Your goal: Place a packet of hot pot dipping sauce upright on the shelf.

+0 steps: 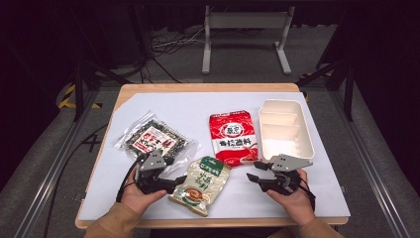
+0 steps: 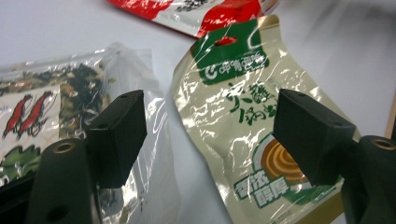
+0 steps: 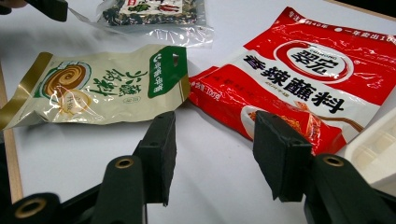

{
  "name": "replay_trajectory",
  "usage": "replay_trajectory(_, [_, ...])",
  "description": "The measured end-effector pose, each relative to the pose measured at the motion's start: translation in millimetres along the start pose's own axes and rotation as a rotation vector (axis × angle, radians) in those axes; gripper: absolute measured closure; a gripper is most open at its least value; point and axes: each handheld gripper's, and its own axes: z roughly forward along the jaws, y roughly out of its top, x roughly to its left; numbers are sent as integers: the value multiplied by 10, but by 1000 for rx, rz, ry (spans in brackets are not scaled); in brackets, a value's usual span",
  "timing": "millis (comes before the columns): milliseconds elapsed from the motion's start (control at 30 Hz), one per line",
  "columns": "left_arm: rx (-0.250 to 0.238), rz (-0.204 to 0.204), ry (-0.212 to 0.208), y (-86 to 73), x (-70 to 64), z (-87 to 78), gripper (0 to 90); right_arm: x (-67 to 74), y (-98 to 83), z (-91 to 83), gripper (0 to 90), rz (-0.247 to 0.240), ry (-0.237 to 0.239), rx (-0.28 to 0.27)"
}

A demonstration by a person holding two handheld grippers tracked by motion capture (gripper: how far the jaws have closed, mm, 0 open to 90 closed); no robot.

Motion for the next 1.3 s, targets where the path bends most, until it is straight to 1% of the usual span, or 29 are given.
replay_trajectory(100, [-14,8,-5,66,11,-1,243,3,-7,14,489,0,2,7])
replay_trajectory(233, [-15,15,-4,143,28,17,231,10,-13,23,484,0,1,18])
replay_trajectory(367, [-17,20,-22,235,34,49,222,12,-12,25,480,1,1,16])
replay_trajectory(500, [-28,13,-43,309,43,90,238,14,-11,26,479,0,2,16])
replay_trajectory(600, [-29,7,-53,335,57,120,238,12,-17,31,479,-2,4,21])
replay_trajectory(767, [-29,-4,-85,371,102,176,232,12,-19,43,477,-1,10,24])
replay_trajectory(800, [-33,-17,-89,377,107,194,231,13,-21,48,475,-1,14,28])
replay_trajectory(833, [-44,-13,-100,386,122,210,231,13,-24,56,473,-1,19,32])
replay_trajectory(867, [-44,-25,-106,394,130,224,233,14,-26,60,473,-2,20,34])
replay_trajectory(900, [-44,-25,-104,402,137,240,235,15,-25,63,471,-4,23,35])
replay_trajectory(967, [-33,-24,-111,424,153,279,234,17,-21,66,470,-6,25,34])
replay_trajectory(1100, [-16,-15,-94,456,169,359,234,20,-22,72,469,-7,28,37])
replay_trajectory(1167, [9,-23,-104,473,188,405,250,21,-25,77,469,-8,30,39])
replay_trajectory(1233, [18,-33,-103,492,201,449,261,23,-26,77,469,-8,31,40])
replay_trajectory(1300, [33,-37,-112,512,213,496,264,24,-28,74,468,-11,31,41])
